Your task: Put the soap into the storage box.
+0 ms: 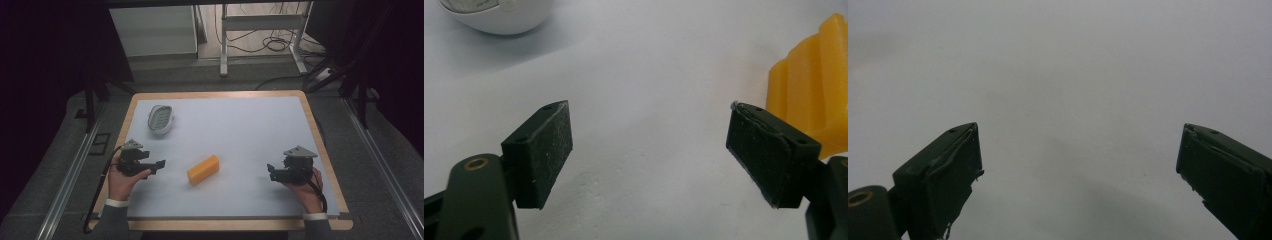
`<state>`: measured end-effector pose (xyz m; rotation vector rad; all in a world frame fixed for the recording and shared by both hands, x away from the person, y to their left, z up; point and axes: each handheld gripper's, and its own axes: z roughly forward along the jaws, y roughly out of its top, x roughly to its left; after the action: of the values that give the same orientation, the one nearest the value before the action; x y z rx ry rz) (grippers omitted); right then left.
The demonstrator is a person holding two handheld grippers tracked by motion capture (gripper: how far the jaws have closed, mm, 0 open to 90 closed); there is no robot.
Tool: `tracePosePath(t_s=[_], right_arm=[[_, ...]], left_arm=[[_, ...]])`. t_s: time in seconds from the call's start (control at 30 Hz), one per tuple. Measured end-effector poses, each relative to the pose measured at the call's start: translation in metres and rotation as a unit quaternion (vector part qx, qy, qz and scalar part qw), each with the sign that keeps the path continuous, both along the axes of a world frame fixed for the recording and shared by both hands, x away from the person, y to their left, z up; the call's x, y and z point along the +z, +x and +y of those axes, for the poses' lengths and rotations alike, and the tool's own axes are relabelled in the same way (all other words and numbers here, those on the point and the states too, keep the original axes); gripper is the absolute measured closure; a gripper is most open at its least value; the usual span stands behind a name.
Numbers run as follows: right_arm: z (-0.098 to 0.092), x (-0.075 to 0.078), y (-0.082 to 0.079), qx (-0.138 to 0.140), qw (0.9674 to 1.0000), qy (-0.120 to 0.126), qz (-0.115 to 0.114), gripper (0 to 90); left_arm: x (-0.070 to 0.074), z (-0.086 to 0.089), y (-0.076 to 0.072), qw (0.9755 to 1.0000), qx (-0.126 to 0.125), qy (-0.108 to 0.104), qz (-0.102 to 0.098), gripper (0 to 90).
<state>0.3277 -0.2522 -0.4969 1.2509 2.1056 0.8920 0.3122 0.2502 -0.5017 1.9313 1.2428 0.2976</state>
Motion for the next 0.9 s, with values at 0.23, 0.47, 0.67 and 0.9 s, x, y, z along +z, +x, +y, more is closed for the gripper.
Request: tracePosePath(t_s=[0.23, 0.47, 0.67, 0.9], right_arm=[[-0.006, 0.002, -0.002, 0.002, 0.9999, 0.013, -0.006, 4.6], [-0.008, 0.002, -0.007, 0.001, 0.9999, 0.009, -0.005, 5.3], [-0.013, 0.000, -0.007, 0.001, 0.9999, 0.014, -0.004, 5.7], [-0.018, -0.002, -0.006, -0.002, 0.9998, 0.020, 0.003, 5.7]], left_arm=[[-0.001, 0.002, -0.003, 1.0000, 0.000, -0.001, 0.002, 19.3], [0.003, 0.001, -0.005, 1.0000, -0.002, 0.002, -0.005, 19.7], [0.006, 0.002, -0.003, 0.9999, 0.001, 0.010, -0.008, 19.9], [0.017, 0.002, 0.003, 0.9992, -0.004, 0.040, 0.000, 20.0]])
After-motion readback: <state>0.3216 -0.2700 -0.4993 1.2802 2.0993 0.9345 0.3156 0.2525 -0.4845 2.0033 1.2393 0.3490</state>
